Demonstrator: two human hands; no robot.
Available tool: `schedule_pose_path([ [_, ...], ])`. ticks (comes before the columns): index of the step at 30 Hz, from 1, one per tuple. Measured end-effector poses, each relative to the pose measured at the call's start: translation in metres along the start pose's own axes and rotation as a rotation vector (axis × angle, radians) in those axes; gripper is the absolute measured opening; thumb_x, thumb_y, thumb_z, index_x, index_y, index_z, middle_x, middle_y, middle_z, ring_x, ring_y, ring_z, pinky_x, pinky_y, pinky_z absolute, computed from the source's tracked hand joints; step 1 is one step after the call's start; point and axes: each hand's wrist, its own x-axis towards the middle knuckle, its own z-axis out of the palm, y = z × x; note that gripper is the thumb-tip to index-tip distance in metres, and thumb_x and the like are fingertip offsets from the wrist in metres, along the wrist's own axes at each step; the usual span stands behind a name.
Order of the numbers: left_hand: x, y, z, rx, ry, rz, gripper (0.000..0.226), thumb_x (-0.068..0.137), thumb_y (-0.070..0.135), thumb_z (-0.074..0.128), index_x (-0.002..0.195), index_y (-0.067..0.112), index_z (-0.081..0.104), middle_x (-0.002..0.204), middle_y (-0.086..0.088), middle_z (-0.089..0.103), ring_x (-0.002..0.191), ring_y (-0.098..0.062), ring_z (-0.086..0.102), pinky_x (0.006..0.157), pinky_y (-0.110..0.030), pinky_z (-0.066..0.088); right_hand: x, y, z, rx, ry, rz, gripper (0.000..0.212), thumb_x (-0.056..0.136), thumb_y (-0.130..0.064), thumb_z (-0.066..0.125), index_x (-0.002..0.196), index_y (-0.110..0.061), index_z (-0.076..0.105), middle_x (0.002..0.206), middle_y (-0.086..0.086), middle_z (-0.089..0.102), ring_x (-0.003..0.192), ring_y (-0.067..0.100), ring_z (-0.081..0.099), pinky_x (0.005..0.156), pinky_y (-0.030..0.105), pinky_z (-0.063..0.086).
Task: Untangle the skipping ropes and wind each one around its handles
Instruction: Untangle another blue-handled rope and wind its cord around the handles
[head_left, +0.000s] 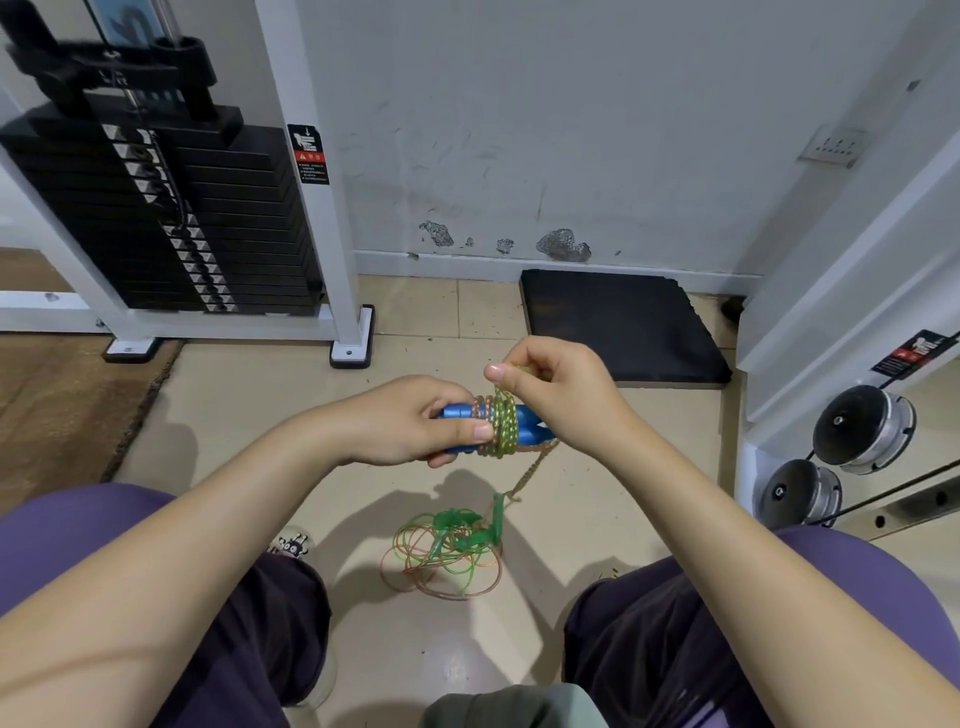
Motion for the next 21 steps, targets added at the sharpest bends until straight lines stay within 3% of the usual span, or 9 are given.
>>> schedule_pose_path([
  [4, 0.001, -0.005, 0.001, 0.016, 0.052, 0.038, 0.027, 0.091, 0.043, 0.057, 0.074, 0.021, 0.056, 0.058, 0.005, 0.059, 0.05, -0.007, 0.045, 0.052, -0.021, 0.036, 0.0, 0.003, -0.002, 0.121, -0.052, 0.02, 0.012, 0.088, -0.025, 0.071, 0.084, -0.017, 0.062, 0.072, -0.001, 0.054, 0.061, 0.005, 0.044, 0.059, 0.021, 0.038],
  [7, 0.002, -0.005, 0.0, -0.007, 0.066, 0.053, 0.025, 0.094, 0.04, 0.058, 0.076, 0.022, 0.057, 0.059, 0.004, 0.059, 0.052, -0.008, 0.045, 0.052, -0.021, 0.036, -0.001, 0.002, -0.003, 0.202, -0.063, 0.023, 0.014, 0.091, -0.021, 0.069, 0.08, -0.015, 0.061, 0.073, -0.004, 0.056, 0.066, 0.006, 0.048, 0.064, 0.02, 0.041],
  [12, 0.002, 0.001, -0.001, -0.27, 0.16, 0.077, 0.028, 0.095, 0.038, 0.055, 0.077, 0.017, 0.052, 0.057, 0.002, 0.052, 0.046, -0.008, 0.041, 0.045, -0.017, 0.033, -0.002, -0.001, -0.003, 0.499, -0.052, 0.173, 0.018, 0.095, -0.031, 0.06, 0.09, -0.016, 0.067, 0.074, -0.002, 0.062, 0.062, 0.014, 0.056, 0.057, 0.028, 0.046],
  [16, 0.006, 0.002, -0.002, -0.45, 0.266, 0.034, 0.019, 0.1, 0.032, 0.054, 0.086, 0.02, 0.057, 0.056, 0.007, 0.049, 0.043, -0.002, 0.041, 0.044, -0.014, 0.03, -0.004, -0.002, -0.002, 0.692, -0.117, 0.241, 0.02, 0.094, -0.03, 0.062, 0.106, -0.015, 0.064, 0.079, 0.003, 0.062, 0.051, 0.016, 0.046, 0.048, 0.024, 0.032],
  [21, 0.01, 0.0, -0.009, -0.721, 0.333, 0.083, 0.031, 0.096, 0.039, 0.053, 0.087, 0.009, 0.055, 0.057, 0.0, 0.048, 0.041, -0.006, 0.028, 0.042, -0.017, 0.024, -0.006, 0.003, 0.003, 0.685, -0.233, 0.218, 0.022, 0.09, -0.017, 0.068, 0.112, -0.012, 0.064, 0.062, -0.002, 0.037, 0.048, 0.01, 0.025, 0.05, 0.027, 0.015],
])
